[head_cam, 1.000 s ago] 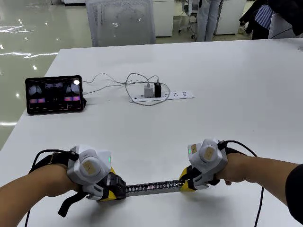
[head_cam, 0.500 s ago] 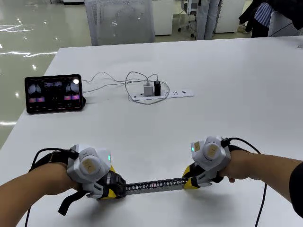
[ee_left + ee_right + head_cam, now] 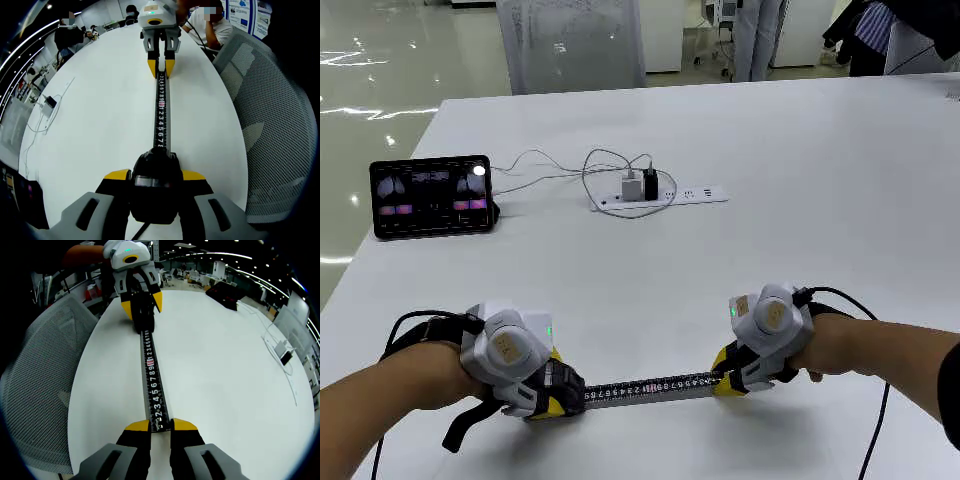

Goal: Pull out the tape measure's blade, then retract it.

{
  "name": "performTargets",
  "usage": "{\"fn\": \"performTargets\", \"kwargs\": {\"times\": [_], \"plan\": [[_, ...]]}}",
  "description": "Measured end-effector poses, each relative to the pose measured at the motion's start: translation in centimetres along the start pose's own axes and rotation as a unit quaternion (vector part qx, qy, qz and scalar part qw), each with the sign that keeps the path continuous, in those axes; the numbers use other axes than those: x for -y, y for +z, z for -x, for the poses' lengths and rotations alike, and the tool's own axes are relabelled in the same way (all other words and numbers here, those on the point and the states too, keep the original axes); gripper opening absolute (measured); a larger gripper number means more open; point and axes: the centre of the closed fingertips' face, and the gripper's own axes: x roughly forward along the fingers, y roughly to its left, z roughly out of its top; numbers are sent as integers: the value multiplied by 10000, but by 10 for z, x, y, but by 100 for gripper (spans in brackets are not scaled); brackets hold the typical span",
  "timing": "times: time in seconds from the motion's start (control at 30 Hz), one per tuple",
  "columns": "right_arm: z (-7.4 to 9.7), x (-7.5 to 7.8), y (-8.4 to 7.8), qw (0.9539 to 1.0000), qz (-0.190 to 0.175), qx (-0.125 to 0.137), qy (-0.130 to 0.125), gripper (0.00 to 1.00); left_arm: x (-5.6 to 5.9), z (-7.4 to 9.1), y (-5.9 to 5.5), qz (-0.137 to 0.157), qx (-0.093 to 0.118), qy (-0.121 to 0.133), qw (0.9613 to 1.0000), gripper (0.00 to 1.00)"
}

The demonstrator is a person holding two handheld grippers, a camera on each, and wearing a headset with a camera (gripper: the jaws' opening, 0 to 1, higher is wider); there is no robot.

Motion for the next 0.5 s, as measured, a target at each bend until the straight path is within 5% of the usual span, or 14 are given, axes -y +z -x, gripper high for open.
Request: {"fn": "performTargets", "kwargs": {"times": [0.5], "plan": [[3, 1, -5, 10000, -12, -1, -13, 10, -1, 0, 0, 5, 0, 2, 10000, 32]]}}
